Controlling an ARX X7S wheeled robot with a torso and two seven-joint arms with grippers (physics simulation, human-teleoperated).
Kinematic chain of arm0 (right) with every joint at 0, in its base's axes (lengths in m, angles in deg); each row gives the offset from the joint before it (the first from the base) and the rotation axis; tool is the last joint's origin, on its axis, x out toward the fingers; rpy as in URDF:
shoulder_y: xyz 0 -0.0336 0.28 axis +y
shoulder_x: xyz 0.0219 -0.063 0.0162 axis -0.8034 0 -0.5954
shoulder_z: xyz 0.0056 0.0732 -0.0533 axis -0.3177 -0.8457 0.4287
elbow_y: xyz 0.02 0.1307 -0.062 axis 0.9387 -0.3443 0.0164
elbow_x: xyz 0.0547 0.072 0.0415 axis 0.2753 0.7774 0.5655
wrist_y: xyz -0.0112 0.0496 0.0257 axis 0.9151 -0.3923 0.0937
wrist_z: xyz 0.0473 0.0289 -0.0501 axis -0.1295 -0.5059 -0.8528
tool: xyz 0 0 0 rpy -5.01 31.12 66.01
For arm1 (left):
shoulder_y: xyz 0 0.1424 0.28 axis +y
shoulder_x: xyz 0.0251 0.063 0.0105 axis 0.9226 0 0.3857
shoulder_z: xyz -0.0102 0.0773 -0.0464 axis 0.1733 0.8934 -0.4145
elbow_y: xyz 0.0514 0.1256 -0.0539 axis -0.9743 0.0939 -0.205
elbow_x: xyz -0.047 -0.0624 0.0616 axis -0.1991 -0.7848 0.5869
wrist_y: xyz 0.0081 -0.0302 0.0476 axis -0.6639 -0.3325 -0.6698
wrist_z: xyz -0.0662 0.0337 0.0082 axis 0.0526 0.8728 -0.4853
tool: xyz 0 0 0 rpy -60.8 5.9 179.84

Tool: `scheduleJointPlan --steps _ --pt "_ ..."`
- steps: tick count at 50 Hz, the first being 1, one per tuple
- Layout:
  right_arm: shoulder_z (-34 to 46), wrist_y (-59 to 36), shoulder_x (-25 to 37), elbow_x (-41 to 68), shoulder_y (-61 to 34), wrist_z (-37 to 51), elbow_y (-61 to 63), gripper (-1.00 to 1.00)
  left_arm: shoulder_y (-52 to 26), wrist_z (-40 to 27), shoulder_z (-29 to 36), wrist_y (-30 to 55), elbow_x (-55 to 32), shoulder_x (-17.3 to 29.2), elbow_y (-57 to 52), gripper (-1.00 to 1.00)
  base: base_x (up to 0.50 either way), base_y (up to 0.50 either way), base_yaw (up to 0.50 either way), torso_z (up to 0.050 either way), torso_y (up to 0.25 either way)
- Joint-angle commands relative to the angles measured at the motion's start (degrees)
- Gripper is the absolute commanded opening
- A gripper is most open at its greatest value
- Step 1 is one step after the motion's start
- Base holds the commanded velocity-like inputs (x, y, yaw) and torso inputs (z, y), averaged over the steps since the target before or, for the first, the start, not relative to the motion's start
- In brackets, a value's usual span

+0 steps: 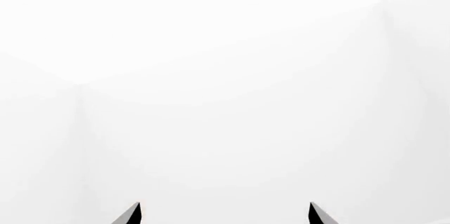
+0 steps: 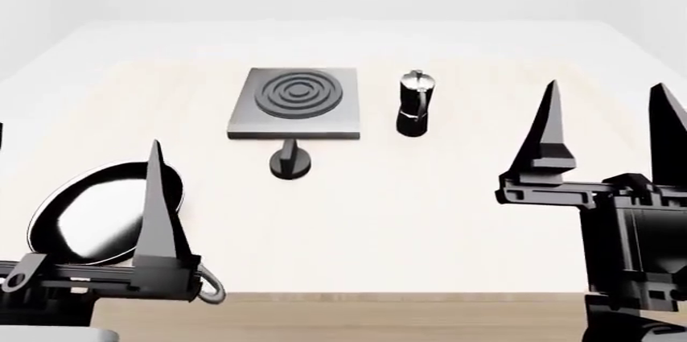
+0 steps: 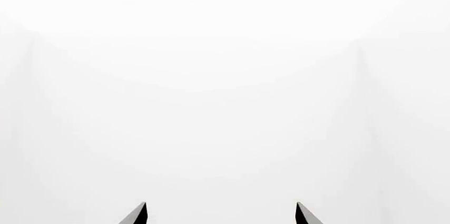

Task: Turn on the stove and put the moka pot on it.

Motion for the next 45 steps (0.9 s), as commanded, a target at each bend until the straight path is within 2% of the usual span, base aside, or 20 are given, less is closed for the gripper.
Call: scheduleJointPlan --steps 1,20,31,45 --pt "0.7 0.5 0.4 0.0 0.1 0.4 -0.3 1.00 0.0 -0.1 0.5 -0.5 0.3 0.1 0.4 1.00 0.14 0.00 0.00 0.000 0.000" --pt "1.2 1.1 1.2 0.3 0.5 1.1 -0.6 1.00 -0.8 0.8 1.2 -0.2 0.4 -1.0 1.2 1.00 0.14 0.00 0.00 0.000 0.000" --pt "2.4 1.5 2.0 -1.2 0.9 1.6 -0.7 1.00 -0.7 0.3 1.3 -0.8 0.0 -0.1 0.9 1.00 0.14 0.01 0.00 0.000 0.000" --pt "3.8 1.8 2.7 -2.7 1.1 2.1 -0.8 1.00 -0.6 0.4 1.8 -1.4 0.4 -0.3 1.6 1.00 0.10 0.17 0.00 0.000 0.000"
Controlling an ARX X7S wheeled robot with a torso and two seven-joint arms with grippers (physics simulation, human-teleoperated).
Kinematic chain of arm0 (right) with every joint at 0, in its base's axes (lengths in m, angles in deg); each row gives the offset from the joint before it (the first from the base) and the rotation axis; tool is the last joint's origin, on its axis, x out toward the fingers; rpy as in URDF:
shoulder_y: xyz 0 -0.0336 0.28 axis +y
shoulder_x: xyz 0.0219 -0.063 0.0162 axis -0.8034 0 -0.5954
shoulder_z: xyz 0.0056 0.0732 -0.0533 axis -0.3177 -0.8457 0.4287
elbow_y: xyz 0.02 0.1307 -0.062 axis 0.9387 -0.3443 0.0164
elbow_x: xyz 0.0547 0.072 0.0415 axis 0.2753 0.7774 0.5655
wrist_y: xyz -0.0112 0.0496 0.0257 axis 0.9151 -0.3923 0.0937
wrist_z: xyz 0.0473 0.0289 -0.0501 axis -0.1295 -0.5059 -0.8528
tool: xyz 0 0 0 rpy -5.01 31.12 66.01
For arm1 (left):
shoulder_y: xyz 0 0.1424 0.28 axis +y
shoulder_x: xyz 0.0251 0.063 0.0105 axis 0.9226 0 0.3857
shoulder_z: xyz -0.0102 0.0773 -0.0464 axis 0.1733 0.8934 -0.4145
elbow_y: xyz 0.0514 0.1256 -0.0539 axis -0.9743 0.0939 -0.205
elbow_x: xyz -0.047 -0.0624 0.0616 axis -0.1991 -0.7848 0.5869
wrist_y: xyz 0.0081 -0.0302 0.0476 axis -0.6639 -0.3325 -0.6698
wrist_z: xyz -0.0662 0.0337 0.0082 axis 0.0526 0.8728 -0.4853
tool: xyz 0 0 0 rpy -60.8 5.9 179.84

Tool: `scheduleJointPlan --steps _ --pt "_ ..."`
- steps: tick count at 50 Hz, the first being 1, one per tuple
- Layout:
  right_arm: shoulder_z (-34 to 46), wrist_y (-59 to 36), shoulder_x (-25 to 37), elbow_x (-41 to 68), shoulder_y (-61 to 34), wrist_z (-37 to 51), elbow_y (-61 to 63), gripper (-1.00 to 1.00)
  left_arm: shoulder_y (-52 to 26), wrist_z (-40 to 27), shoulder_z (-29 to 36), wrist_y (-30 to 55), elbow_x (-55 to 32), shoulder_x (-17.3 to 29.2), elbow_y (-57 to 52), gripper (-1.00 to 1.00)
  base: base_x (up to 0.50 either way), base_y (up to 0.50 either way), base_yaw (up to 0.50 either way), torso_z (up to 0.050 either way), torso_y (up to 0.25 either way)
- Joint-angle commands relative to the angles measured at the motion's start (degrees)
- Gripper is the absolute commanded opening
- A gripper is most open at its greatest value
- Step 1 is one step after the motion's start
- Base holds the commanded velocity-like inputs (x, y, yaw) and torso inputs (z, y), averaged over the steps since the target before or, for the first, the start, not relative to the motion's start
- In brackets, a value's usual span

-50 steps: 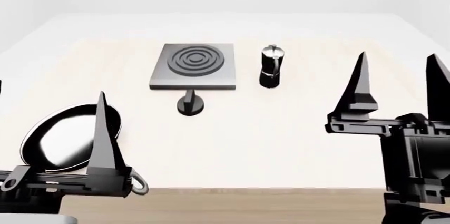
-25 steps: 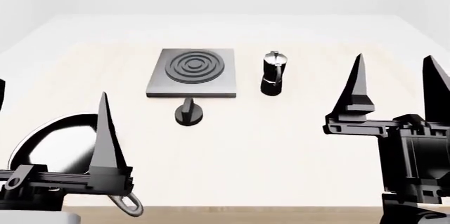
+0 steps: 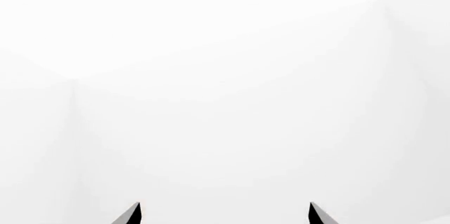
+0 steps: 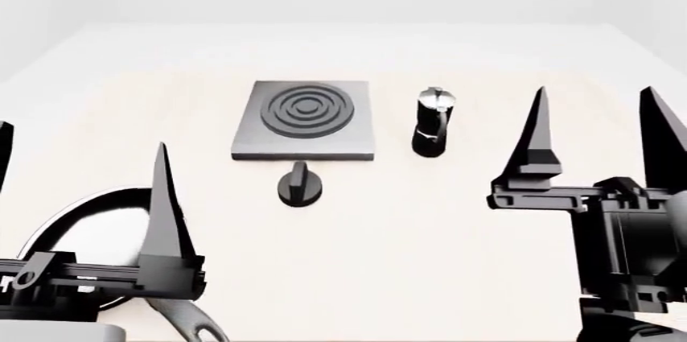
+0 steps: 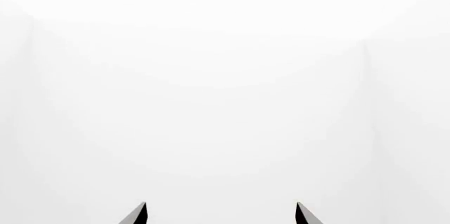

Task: Turn on the stove and put the moka pot on it.

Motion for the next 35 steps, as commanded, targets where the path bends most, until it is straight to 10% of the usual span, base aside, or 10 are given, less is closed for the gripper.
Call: scheduleJointPlan --steps 1,35 --pt "1.0 0.2 0.6 -0.8 0.2 0.4 -0.2 1.00 0.1 -0.1 0.2 -0.4 0.0 0.2 0.2 1.00 0.09 0.20 0.00 0.000 0.000" --pt "0.0 0.0 0.7 2.3 0.0 0.9 -0.6 1.00 -0.4 0.0 0.9 -0.4 0.2 -0.3 0.6 1.00 0.07 0.14 0.00 0.000 0.000"
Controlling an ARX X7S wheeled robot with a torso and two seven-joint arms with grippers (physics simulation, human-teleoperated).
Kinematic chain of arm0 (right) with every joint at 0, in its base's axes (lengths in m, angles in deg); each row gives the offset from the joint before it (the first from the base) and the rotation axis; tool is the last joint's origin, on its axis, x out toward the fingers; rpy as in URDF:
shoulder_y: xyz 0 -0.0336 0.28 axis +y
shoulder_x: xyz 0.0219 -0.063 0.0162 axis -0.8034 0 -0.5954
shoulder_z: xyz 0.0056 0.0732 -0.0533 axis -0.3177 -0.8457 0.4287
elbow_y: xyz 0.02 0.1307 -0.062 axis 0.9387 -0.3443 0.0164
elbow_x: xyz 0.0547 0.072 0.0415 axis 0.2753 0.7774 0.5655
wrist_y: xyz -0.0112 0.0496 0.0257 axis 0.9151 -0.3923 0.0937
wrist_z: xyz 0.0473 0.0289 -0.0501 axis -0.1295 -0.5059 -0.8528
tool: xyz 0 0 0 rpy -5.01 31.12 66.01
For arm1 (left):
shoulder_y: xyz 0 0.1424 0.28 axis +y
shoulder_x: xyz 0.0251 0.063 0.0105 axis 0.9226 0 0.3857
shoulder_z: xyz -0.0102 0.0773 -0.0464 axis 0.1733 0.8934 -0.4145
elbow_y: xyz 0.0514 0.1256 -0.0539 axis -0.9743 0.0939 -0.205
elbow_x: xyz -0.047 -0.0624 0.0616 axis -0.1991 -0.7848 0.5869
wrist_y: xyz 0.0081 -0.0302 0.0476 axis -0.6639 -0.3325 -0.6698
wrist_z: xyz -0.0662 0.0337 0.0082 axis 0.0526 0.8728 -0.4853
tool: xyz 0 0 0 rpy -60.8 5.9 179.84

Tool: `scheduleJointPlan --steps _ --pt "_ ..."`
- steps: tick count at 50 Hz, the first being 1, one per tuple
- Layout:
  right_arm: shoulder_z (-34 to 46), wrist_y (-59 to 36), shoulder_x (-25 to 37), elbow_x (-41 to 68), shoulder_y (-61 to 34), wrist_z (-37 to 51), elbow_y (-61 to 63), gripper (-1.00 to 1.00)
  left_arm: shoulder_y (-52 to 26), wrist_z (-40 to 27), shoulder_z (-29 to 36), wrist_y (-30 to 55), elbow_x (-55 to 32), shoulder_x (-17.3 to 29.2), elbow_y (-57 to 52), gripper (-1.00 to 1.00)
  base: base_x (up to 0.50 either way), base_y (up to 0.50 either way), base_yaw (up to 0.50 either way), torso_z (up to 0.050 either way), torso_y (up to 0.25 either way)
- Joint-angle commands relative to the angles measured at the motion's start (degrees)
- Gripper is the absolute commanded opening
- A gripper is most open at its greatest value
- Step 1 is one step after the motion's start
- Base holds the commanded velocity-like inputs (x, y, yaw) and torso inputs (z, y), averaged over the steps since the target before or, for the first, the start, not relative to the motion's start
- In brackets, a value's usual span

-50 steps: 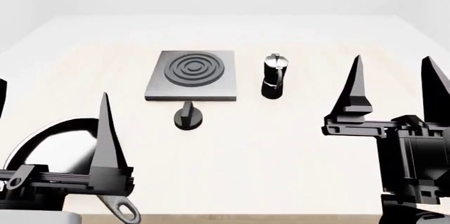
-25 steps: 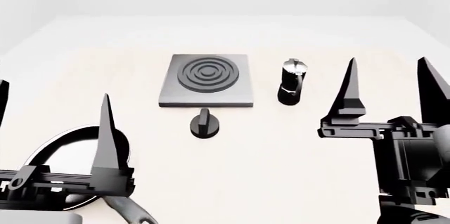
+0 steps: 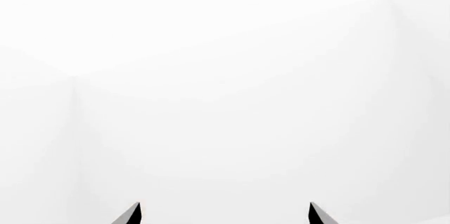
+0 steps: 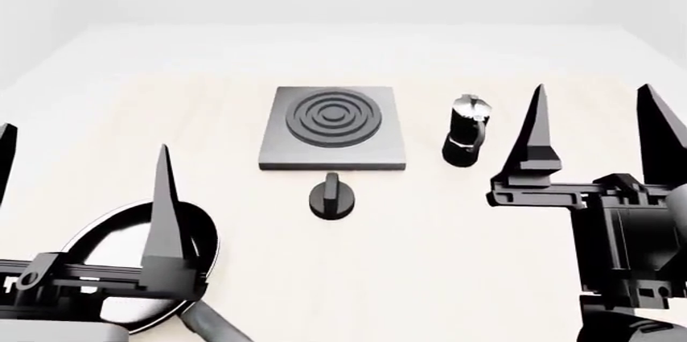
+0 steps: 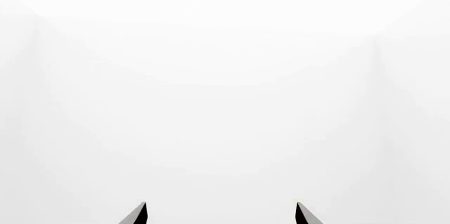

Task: Turn on the stove and put the moka pot on it.

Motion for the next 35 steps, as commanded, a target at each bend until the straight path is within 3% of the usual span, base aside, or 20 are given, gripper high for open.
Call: scheduleJointPlan --steps 1,35 --pt "-0.1 1.9 -0.3 0.2 0.9 -0.1 -1.2 1.00 -0.2 0.2 0.2 -0.1 -0.1 -0.2 0.3 1.00 0.02 0.00 0.00 0.000 0.000" --pt "0.4 -0.5 1.0 1.1 -0.3 1.3 -0.1 1.00 -0.2 0.4 0.8 -0.1 0.2 -0.7 0.9 1.00 0.13 0.00 0.00 0.000 0.000"
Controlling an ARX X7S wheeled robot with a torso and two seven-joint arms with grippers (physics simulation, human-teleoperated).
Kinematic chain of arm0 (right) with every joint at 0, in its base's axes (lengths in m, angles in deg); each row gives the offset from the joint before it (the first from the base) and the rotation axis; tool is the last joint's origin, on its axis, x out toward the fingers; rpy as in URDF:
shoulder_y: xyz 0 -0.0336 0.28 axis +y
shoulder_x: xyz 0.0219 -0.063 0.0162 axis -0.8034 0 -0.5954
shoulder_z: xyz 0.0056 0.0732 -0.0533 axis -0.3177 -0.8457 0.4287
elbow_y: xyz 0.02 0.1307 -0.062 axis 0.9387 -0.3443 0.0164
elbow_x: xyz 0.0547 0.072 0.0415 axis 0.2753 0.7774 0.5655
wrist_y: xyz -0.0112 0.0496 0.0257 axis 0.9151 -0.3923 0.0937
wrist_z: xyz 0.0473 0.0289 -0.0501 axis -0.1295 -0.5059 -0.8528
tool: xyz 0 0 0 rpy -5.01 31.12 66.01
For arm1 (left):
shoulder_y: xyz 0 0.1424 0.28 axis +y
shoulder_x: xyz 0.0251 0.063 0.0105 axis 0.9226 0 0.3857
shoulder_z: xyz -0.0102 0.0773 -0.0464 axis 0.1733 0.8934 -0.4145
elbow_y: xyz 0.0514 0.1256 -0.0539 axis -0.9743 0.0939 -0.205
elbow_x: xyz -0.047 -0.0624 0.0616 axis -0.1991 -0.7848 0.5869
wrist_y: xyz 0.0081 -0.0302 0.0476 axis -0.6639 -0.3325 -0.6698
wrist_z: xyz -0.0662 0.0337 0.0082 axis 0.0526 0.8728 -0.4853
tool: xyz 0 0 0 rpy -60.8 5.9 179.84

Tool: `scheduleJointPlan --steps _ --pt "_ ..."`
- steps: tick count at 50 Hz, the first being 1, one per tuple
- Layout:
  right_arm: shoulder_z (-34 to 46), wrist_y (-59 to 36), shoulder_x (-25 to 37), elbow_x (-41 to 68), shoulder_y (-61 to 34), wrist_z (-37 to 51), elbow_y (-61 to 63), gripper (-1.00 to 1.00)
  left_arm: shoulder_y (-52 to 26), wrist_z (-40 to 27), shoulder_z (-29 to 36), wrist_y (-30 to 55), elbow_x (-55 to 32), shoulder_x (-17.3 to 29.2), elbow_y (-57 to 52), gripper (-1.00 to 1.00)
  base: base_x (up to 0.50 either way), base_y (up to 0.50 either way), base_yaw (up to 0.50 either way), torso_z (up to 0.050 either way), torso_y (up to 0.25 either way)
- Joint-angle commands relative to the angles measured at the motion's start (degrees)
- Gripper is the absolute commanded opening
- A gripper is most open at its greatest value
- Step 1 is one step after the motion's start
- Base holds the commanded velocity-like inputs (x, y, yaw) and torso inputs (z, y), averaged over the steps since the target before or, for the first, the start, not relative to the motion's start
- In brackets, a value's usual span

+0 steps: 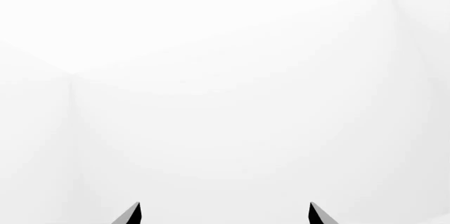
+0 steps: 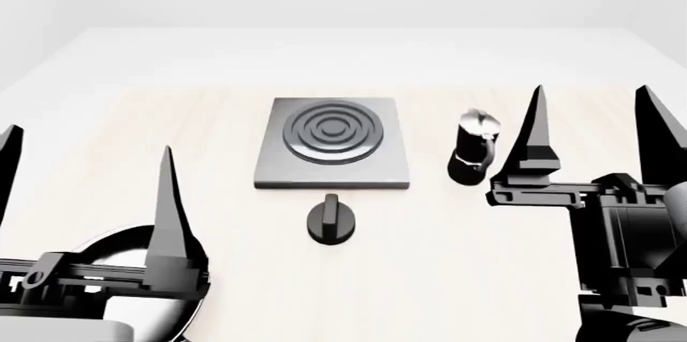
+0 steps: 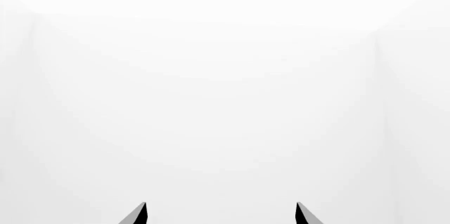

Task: Turn on the stove and put the moka pot on it.

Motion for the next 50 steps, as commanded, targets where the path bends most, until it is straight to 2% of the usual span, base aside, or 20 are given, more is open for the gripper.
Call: scheduleJointPlan --steps 1,50 --pt "-0.1 -0.8 0.4 0.6 -0.3 0.5 0.6 1.00 0.1 0.2 0.2 -0.2 0.0 -0.2 0.4 1.00 0.19 0.00 0.00 0.000 0.000" --pt "0.2 3.5 0.6 1.1 1.7 0.3 -1.2 1.00 -0.8 1.6 0.7 -0.3 -0.6 -1.6 1.5 1.00 0.18 0.00 0.00 0.000 0.000"
